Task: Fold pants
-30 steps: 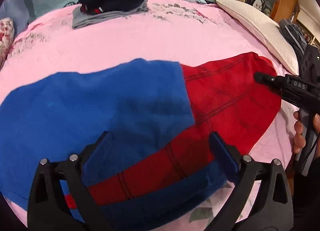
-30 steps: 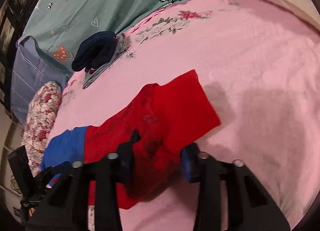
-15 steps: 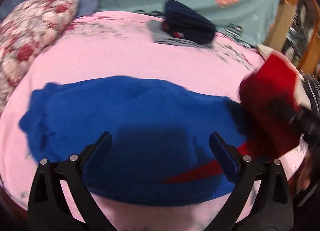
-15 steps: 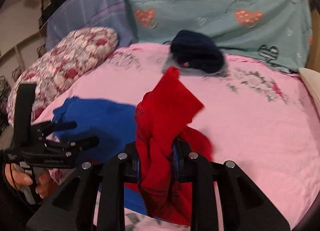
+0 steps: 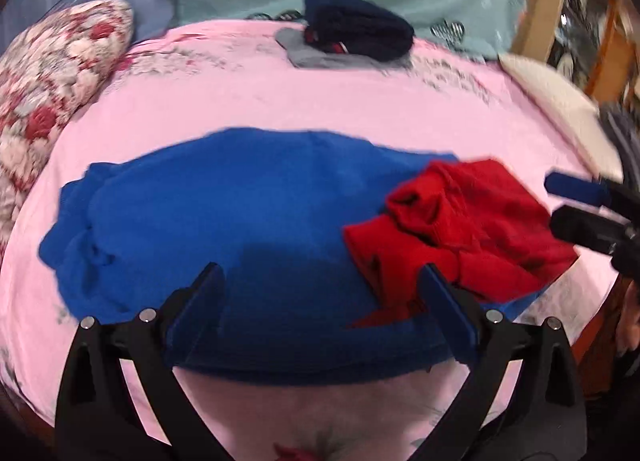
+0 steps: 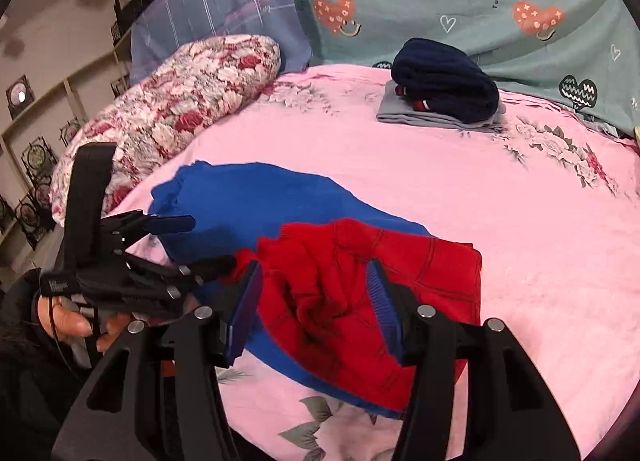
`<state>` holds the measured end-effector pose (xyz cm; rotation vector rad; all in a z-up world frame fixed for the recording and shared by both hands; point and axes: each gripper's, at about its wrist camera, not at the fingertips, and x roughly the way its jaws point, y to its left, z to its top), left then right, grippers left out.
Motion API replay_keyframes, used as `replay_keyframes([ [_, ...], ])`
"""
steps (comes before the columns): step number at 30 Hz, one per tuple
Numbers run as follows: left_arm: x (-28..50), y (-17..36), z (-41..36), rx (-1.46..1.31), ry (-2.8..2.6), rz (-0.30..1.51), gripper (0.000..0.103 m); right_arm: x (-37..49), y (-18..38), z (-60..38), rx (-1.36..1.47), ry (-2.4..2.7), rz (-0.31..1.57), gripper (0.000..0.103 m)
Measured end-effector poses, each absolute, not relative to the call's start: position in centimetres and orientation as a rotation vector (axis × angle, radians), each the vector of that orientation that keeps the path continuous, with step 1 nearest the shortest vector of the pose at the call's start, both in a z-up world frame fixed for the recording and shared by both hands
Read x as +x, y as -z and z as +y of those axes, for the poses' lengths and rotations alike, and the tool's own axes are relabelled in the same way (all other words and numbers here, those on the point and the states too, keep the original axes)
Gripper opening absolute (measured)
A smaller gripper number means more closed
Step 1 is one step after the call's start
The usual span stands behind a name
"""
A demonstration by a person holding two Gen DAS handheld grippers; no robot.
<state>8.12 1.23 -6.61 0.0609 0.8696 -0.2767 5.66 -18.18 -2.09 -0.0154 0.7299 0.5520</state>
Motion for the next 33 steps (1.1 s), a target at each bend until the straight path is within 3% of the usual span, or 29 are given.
replay_keyframes([
  [4, 8.3, 8.3, 0.8, 0.08, 0.269, 0.907, 0.1, 7.2, 3.2, -16.0, -0.088, -0.616, 0.784, 0.051],
  [9, 7.9, 8.6, 0.7, 0.094, 0.266, 0.906, 0.1, 10.9, 7.1, -13.8, -0.086, -0.611, 0.945, 0.04],
  [11, 8.0, 8.6, 0.8, 0.088, 0.269, 0.9, 0.101, 11.2, 7.2, -14.2, -0.038, -0.637, 0.954, 0.02],
  [14, 8.4, 8.5, 0.9, 0.079, 0.275, 0.9, 0.101, 10.7, 5.6, -16.5, 0.063, -0.66, 0.898, 0.006],
  [21, 8.4, 8.5, 0.9, 0.077, 0.276, 0.895, 0.101, 7.7, -1.2, -17.0, 0.063, -0.752, 0.748, 0.006],
  [25, 7.9, 8.3, 1.3, 0.072, 0.267, 0.893, 0.101, 8.8, 1.6, -12.7, -0.048, -0.743, 0.869, 0.006],
  [27, 7.4, 8.1, 1.8, 0.073, 0.26, 0.891, 0.101, 9.5, 4.8, -11.6, -0.095, -0.745, 0.968, 0.01],
  [30, 6.6, 8.0, 2.6, 0.088, 0.252, 0.89, 0.101, 8.8, 5.8, -10.9, -0.165, -0.755, 0.938, 0.017],
  [32, 6.1, 7.8, 3.1, 0.082, 0.243, 0.89, 0.101, 8.1, 4.7, -10.6, -0.222, -0.737, 0.888, 0.033],
  [33, 6.0, 7.8, 3.3, 0.08, 0.243, 0.889, 0.101, 7.8, 4.2, -10.5, -0.247, -0.724, 0.864, 0.035],
])
